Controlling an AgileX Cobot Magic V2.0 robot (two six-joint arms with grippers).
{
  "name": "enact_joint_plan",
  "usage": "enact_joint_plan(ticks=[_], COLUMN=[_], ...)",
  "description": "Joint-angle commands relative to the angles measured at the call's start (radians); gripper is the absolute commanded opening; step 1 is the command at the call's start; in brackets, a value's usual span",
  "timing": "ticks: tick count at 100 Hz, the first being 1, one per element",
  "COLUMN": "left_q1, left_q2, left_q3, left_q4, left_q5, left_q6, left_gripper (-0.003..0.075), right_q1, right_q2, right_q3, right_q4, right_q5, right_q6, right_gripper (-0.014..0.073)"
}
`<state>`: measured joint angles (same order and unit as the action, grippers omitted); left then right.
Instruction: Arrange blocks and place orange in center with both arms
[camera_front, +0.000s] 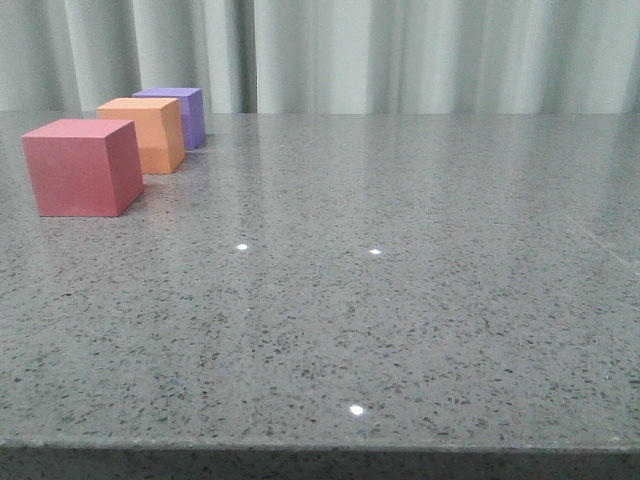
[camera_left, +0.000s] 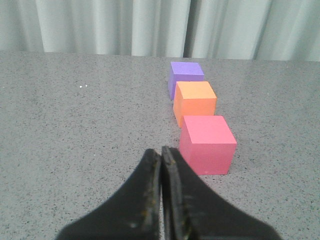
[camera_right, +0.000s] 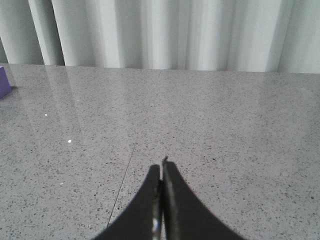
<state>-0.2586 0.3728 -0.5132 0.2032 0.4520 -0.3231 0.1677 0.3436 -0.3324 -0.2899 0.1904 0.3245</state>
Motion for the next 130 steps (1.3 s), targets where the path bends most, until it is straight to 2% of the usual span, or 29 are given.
enact_joint_plan(ticks=[1, 17, 32, 47, 54, 82, 109, 130], left_q1=[0.003, 0.003, 0.022, 0.068, 0.089, 0.184, 0.189, 0.189], left_q2=[0.006, 0.005, -0.003, -0.046, -0.078, -0.245, -0.412, -0.413], left_q3=[-0.026, -0.016, 0.045, 0.142, 0.187, 0.355, 0.506, 0.558], left_q4=[-0.004, 0.005, -0.037, -0.16, -0.174, -0.184, -0.16, -0.108], left_q5=[-0.071, -0.126, -0.262, -0.408, -0.452, -0.452, -0.452, -0.511], left_q6=[-0.01, -0.01, -0.005, 0.166, 0.193, 0.193, 0.193, 0.193], left_gripper=[-0.002, -0.002, -0.002, -0.002, -0.002, -0.002, -0.002, -0.002], right_q1=[-0.005, -0.005, -0.005, -0.005, -0.005, -0.005, -0.005, -0.005], right_q2=[0.012, 0.012, 0.012, 0.012, 0.012, 0.012, 0.012, 0.012], right_q3=[-0.027, -0.027, -0.027, -0.027, -0.027, -0.027, -0.027, -0.027], right_q4=[-0.018, -0.018, -0.018, -0.018, -0.018, -0.018, -0.018, -0.018], right_q5=[-0.07, -0.07, -0.07, -0.07, -0.07, -0.07, -0.07, -0.07], right_q6=[-0.003, -0.003, -0.003, -0.003, -0.003, -0.003, -0.003, -0.003], right_gripper=[-0.0069, -0.0069, -0.0069, -0.0069, -0.0069, -0.0069, -0.0069, -0.0069])
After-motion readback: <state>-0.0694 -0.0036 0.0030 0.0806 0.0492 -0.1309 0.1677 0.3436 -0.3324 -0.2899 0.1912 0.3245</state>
